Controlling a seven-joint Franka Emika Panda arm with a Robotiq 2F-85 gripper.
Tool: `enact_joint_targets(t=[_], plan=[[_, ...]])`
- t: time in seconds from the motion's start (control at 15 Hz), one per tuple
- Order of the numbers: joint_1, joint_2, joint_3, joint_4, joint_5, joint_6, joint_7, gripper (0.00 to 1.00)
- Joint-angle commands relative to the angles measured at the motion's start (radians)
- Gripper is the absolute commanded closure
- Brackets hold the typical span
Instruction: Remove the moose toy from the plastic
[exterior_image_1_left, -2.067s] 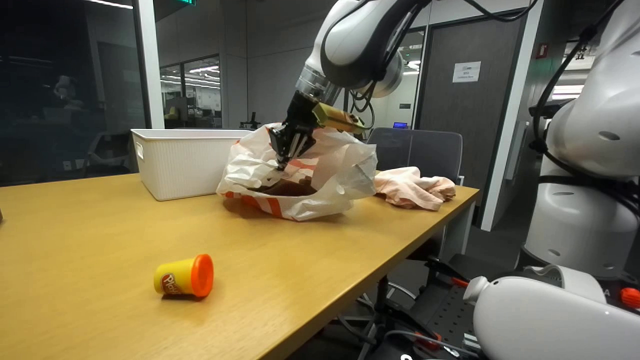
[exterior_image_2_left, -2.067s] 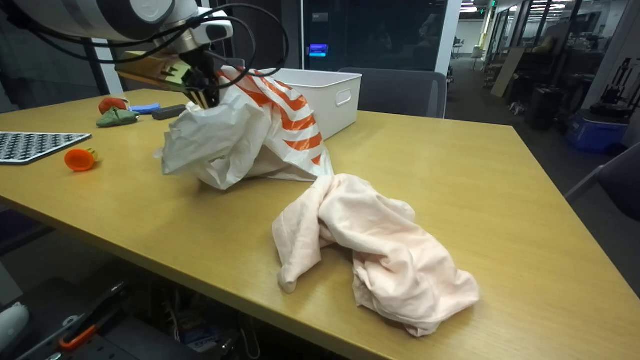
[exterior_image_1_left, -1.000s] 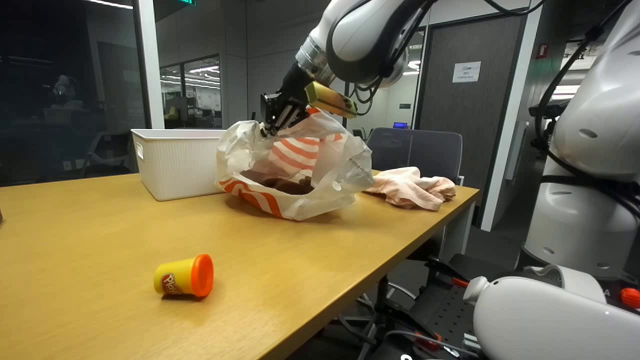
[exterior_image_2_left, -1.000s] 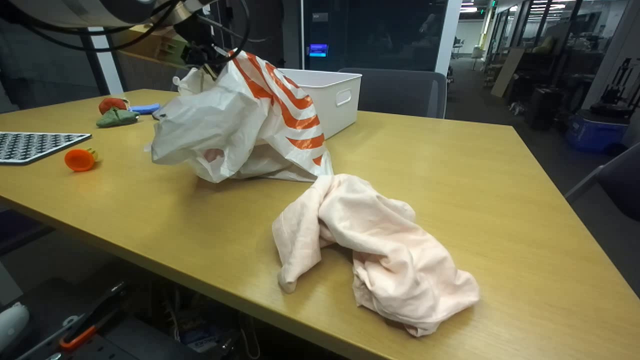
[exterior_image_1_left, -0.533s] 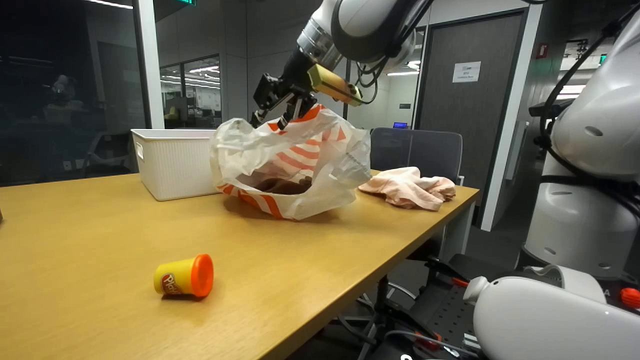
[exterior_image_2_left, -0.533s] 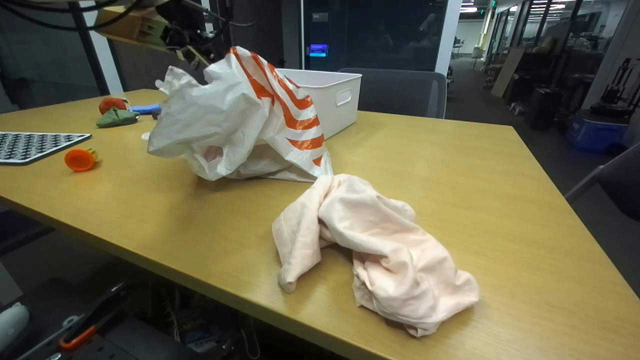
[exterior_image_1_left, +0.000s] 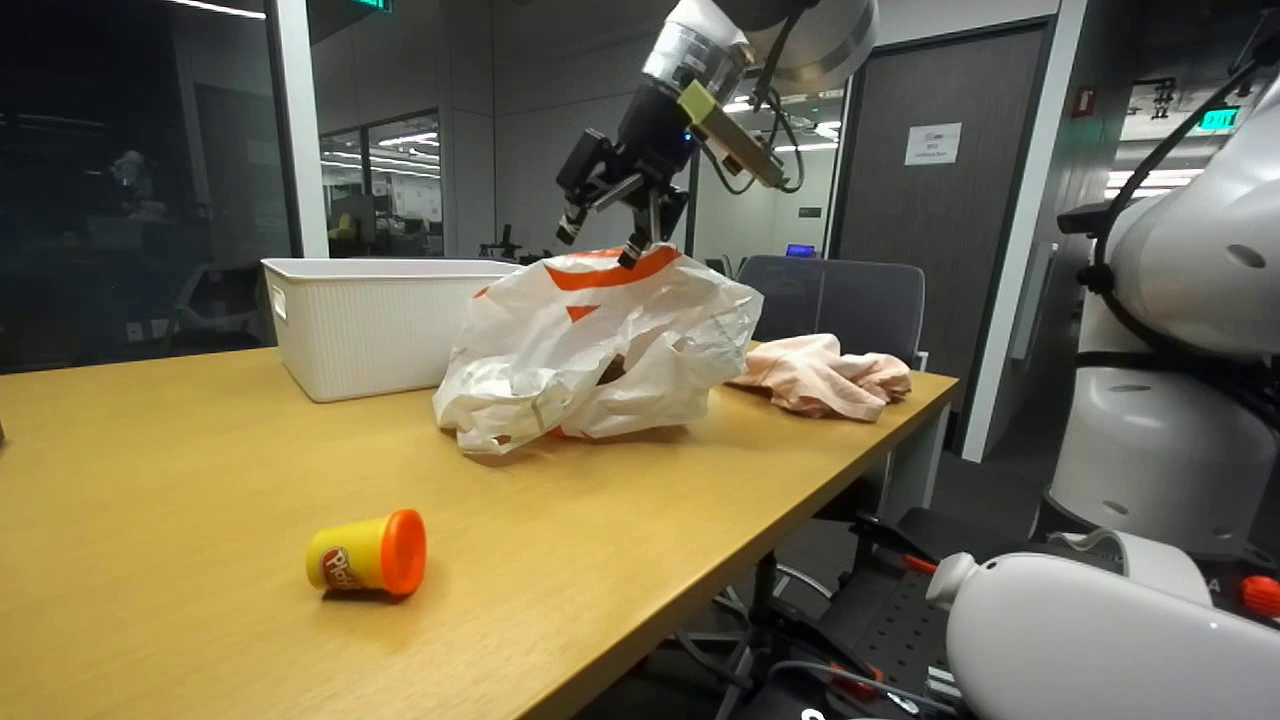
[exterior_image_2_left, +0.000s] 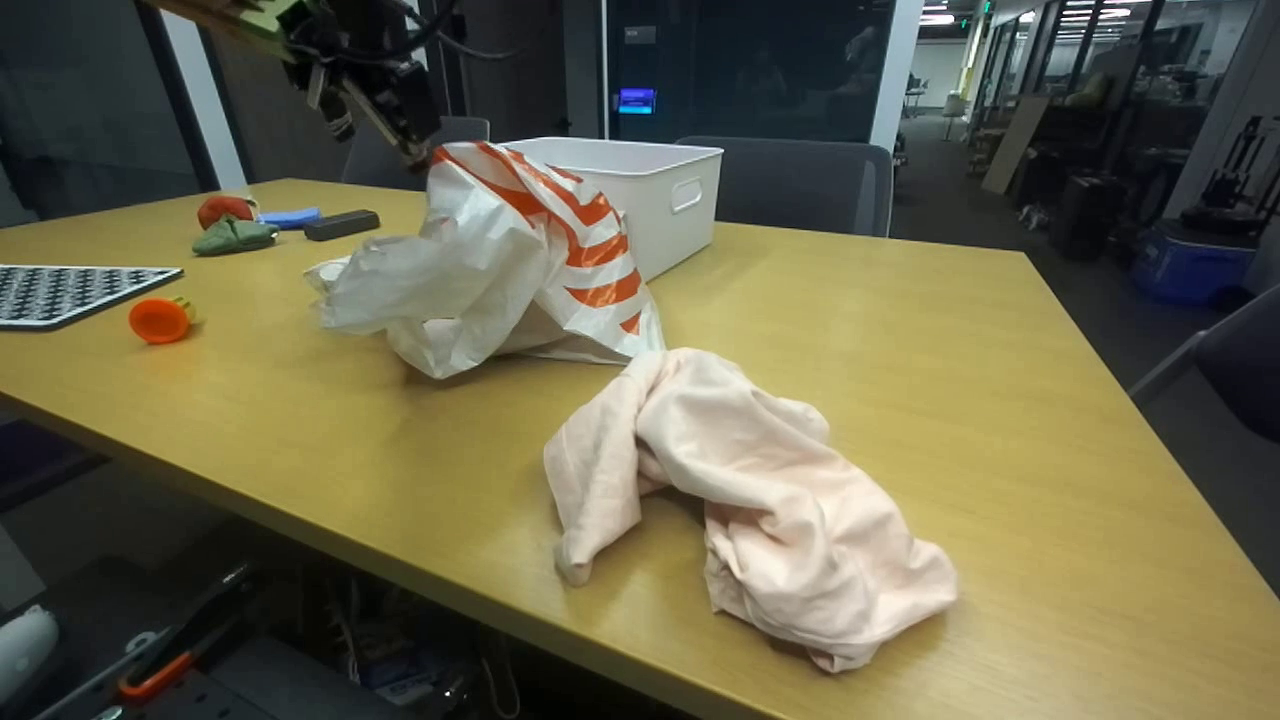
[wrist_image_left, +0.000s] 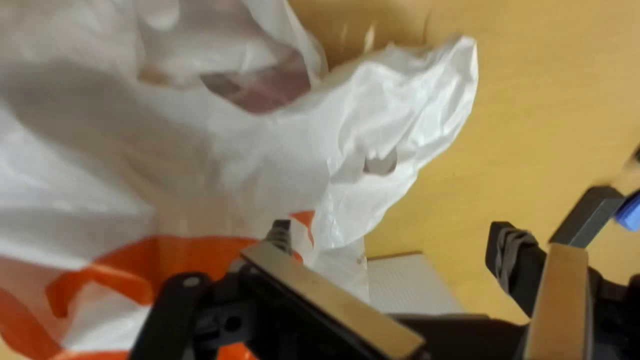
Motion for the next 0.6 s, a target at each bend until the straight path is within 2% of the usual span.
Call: enact_joint_targets(t=[0.0, 0.13, 0.2, 0.53], plan=[[0.011, -0.054, -0.057, -0.016, 0.074, -0.247, -0.082, 0.0], [0.0, -0.03, -0.053, -0.02, 0.087, -0.36, -0.107, 0.0], [-0.015, -0.012, -0.029, -0.033, 0.071, -0.358, -0.097, 0.0], [-0.077, 0.106, 0.014, -0.052, -0.039, -0.202, -0.109, 0.0]])
